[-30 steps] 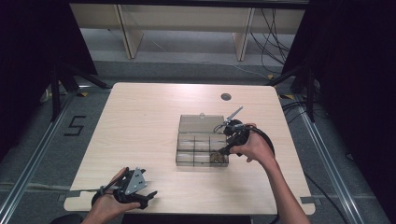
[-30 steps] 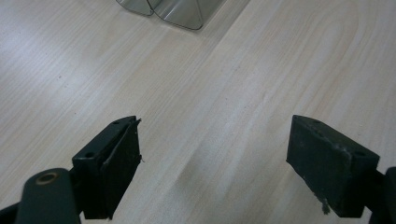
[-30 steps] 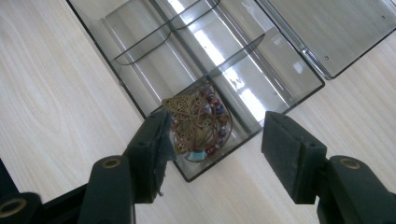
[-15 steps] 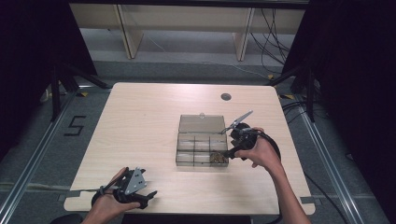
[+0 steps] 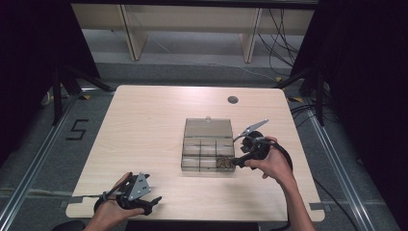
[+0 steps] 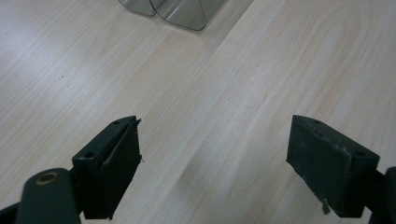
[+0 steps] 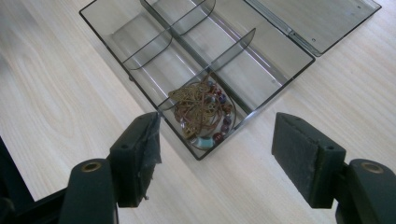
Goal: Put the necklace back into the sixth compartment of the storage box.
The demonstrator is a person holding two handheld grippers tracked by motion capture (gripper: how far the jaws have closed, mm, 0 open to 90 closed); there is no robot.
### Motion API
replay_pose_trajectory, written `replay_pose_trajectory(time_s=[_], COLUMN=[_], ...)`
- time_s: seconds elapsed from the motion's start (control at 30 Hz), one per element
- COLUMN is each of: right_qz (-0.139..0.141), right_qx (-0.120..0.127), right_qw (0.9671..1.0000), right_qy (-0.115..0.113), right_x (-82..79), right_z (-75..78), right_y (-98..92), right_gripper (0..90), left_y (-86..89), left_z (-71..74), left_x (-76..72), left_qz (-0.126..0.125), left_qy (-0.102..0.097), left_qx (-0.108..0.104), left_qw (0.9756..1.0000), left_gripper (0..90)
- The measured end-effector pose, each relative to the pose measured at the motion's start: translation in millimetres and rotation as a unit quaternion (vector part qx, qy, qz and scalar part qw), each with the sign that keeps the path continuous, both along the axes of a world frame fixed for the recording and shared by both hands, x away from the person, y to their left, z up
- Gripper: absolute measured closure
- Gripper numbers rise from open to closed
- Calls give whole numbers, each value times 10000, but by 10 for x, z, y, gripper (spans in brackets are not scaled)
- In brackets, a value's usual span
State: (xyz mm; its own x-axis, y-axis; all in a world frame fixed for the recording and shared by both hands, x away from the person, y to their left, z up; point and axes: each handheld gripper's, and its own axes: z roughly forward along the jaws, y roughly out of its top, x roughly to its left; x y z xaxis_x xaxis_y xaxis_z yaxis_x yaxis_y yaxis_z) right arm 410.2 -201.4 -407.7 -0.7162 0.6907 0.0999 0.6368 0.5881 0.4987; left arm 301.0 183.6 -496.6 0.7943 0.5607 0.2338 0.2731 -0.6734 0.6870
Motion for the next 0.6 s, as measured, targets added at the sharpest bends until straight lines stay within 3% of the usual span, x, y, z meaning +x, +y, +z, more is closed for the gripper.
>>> replay_pose_trajectory(time_s=[0.17,0.27,0.3,0.53,0.6], right_qz=[46,-96,-28,-15,43], right_qx=[94,117,154,335,368], right_qw=[9999,9999,9998,9993,9992], right_qy=[-35,-33,-117,-144,-167], right_x=[-30,-101,-101,-145,-145], right_z=[-31,-25,-41,-104,-126], right_y=[-27,-55,-65,-61,-71], right_gripper=[323,312,309,274,264], left_y=[3,2,1,-1,-8], left_z=[-5,-4,-5,-10,-18], left_x=[3,0,1,6,4], left_qz=[37,29,26,33,54], left_qy=[-5,7,7,0,8], left_qx=[7,-15,-16,49,-22], left_qw=[10000,10000,10000,10000,10000], left_gripper=[170,170,170,170,170])
